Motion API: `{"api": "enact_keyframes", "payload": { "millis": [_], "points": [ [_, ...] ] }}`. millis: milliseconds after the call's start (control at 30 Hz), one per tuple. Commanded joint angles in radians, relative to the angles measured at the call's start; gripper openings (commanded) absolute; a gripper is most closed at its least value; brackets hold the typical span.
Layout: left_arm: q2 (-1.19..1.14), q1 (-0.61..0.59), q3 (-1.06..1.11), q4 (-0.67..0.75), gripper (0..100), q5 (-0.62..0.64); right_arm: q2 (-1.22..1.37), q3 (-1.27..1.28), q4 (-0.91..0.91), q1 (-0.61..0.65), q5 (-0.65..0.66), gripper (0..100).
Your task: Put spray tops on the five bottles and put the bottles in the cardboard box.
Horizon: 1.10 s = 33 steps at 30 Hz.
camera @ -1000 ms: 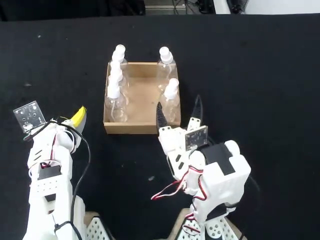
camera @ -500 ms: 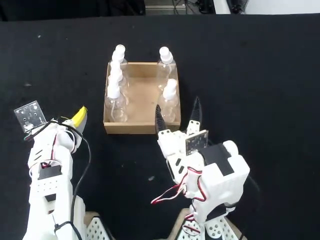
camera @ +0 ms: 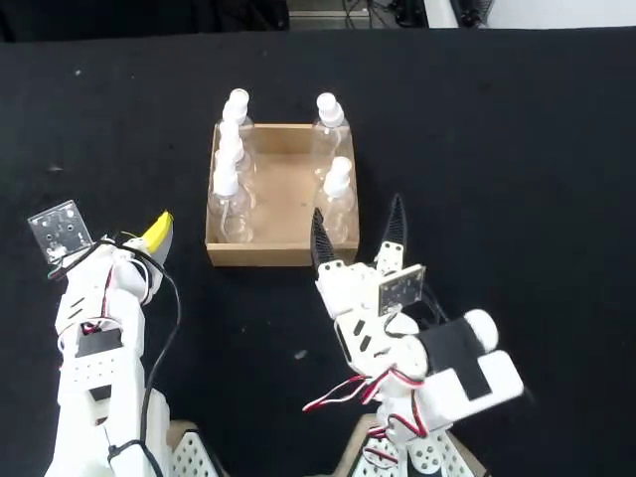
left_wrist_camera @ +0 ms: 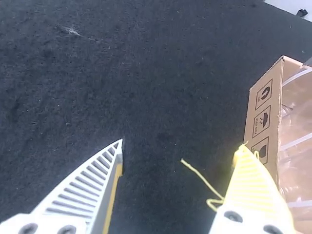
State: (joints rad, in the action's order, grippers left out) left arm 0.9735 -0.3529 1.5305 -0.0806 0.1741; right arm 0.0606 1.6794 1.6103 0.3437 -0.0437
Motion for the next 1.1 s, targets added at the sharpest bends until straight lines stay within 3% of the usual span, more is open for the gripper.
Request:
{"api": "enact_keyframes", "payload": {
  "millis": [0,400,900,1067],
  "points": [
    [0.014,0.008,-0.015,0.023,31,0.002,-0.059,0.005,-0.008,0.002,-0.005,38.5],
    [0.012,0.008,-0.018,0.023,31,0.002,-0.062,0.005,-0.002,-0.023,-0.003,38.5],
    [0.008,0.008,-0.022,0.025,31,0.002,-0.064,0.005,0.14,-0.023,0.0,38.5],
    [0.008,0.01,-0.022,0.025,31,0.002,-0.134,0.002,0.141,-0.023,0.061,38.5]
  ]
}}
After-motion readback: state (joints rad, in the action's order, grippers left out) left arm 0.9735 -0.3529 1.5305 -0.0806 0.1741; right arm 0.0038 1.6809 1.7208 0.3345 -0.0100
